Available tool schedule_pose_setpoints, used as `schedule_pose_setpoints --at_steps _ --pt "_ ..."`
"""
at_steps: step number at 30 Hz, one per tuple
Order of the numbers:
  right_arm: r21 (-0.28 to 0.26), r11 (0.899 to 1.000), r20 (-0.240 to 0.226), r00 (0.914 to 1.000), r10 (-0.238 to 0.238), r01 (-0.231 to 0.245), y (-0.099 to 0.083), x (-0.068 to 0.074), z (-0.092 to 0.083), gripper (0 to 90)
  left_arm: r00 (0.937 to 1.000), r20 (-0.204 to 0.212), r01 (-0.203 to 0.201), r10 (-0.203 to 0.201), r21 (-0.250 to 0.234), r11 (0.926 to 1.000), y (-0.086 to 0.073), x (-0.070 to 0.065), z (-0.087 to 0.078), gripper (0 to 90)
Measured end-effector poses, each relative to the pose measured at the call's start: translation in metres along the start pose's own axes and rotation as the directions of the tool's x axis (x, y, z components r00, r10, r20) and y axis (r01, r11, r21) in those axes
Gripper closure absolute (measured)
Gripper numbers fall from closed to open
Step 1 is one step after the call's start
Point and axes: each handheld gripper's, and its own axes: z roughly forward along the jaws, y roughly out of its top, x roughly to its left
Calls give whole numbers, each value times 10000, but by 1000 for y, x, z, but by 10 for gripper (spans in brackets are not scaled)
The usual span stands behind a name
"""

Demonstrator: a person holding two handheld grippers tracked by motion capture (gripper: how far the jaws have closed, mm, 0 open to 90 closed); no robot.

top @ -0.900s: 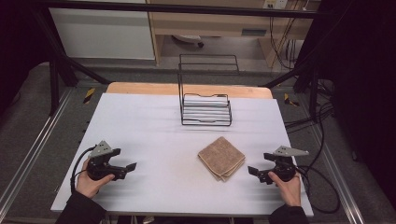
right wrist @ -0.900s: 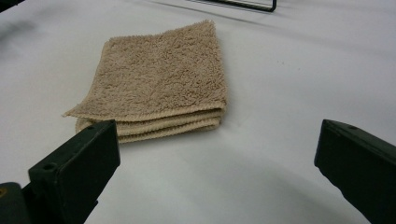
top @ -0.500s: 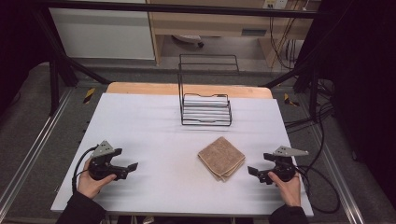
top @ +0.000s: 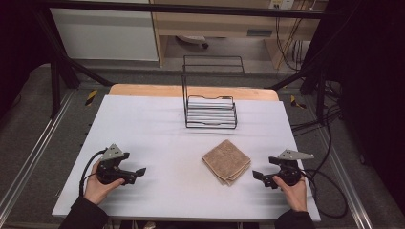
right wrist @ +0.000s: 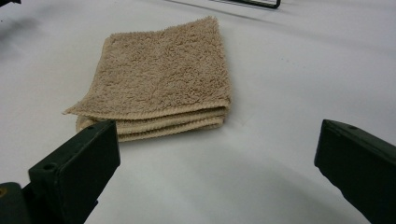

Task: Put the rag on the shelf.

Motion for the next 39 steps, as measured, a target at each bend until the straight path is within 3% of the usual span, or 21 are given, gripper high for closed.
schedule_pose_setpoints --at_steps 27,39 --pt "142 9999 82 10000 -15 14 0 2 2 7 9993 263 -285 273 447 9986 26 -36 30 48" --pt "181 9998 104 9999 -51 49 0 2 3 7 9973 673 -336 302 504 9982 51 -57 47 63"
